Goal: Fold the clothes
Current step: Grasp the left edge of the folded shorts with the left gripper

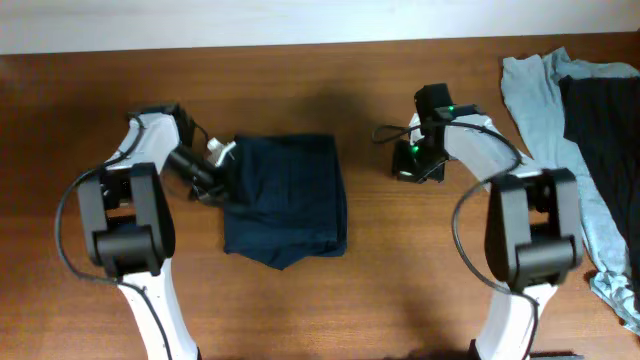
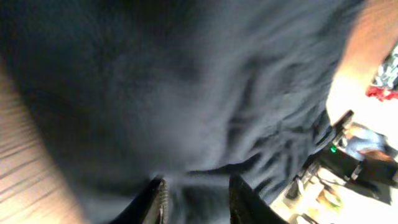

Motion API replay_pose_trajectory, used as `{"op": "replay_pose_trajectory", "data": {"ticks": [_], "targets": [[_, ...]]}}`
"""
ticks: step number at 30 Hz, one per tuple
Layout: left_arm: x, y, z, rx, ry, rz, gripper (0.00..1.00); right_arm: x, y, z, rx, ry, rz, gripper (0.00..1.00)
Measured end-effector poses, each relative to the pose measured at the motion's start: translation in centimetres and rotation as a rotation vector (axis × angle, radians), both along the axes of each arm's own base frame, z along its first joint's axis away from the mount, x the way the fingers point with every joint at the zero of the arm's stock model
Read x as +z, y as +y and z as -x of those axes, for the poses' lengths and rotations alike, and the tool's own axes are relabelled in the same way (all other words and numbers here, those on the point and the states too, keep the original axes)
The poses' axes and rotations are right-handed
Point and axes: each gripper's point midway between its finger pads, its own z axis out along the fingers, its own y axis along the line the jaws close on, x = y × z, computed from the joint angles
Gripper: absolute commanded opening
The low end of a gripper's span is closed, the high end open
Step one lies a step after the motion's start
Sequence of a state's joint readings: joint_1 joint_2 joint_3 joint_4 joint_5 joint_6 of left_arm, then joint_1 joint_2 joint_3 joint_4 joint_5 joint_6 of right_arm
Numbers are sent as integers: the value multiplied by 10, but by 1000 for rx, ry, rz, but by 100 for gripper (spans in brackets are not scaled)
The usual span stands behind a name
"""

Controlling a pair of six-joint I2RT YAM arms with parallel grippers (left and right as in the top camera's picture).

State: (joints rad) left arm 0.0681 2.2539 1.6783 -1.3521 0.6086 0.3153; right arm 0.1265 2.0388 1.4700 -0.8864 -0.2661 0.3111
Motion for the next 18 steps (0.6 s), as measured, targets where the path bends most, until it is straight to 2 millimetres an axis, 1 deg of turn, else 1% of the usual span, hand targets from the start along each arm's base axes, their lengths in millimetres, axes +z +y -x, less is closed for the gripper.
{"op": "replay_pose_trajectory", "data": {"ticks": [1, 2, 3, 4, 7, 8, 9, 11, 12, 13, 14, 15, 16, 17, 18], "targets": [[13, 4, -8, -3, -62, -19, 34, 14, 0, 3, 23, -22, -1, 4], [39, 9, -18, -2, -164, -52, 34, 37, 1, 4, 49, -68, -7, 4], [57, 12, -22, 0, -223, -72, 34, 51, 1, 6, 64, -98, -10, 4], [76, 16, -25, 3, -291, -106, 34, 73, 0, 9, 86, -146, -12, 4], [125, 27, -24, 25, -427, -191, 34, 109, 0, 14, 113, -229, -16, 4], [142, 35, -20, 46, -472, -245, 34, 119, 0, 17, 121, -254, -17, 4], [154, 39, -18, 61, -501, -273, 34, 133, 0, 21, 125, -285, -19, 4], [180, 53, -10, 117, -561, -372, 35, 157, -1, 30, 131, -337, -23, 4], [193, 60, -5, 151, -593, -418, 40, 169, -2, 36, 133, -362, -25, 4], [200, 65, -1, 177, -615, -447, 70, 179, -2, 41, 134, -381, -26, 5], [209, 75, 17, 228, -636, -511, 85, 203, -4, 57, 136, -433, -32, 5], [209, 77, 17, 255, -678, -524, 95, 213, -5, 66, 139, -448, -33, 9], [197, 79, 18, 275, -707, -533, 97, 223, -6, 73, 141, -475, -34, 12], [181, 78, 24, 279, -688, -528, 99, 232, -6, 79, 146, -500, -36, 16], [159, 75, 25, 288, -676, -511, 99, 243, -7, 85, 147, -534, -37, 19]]}}
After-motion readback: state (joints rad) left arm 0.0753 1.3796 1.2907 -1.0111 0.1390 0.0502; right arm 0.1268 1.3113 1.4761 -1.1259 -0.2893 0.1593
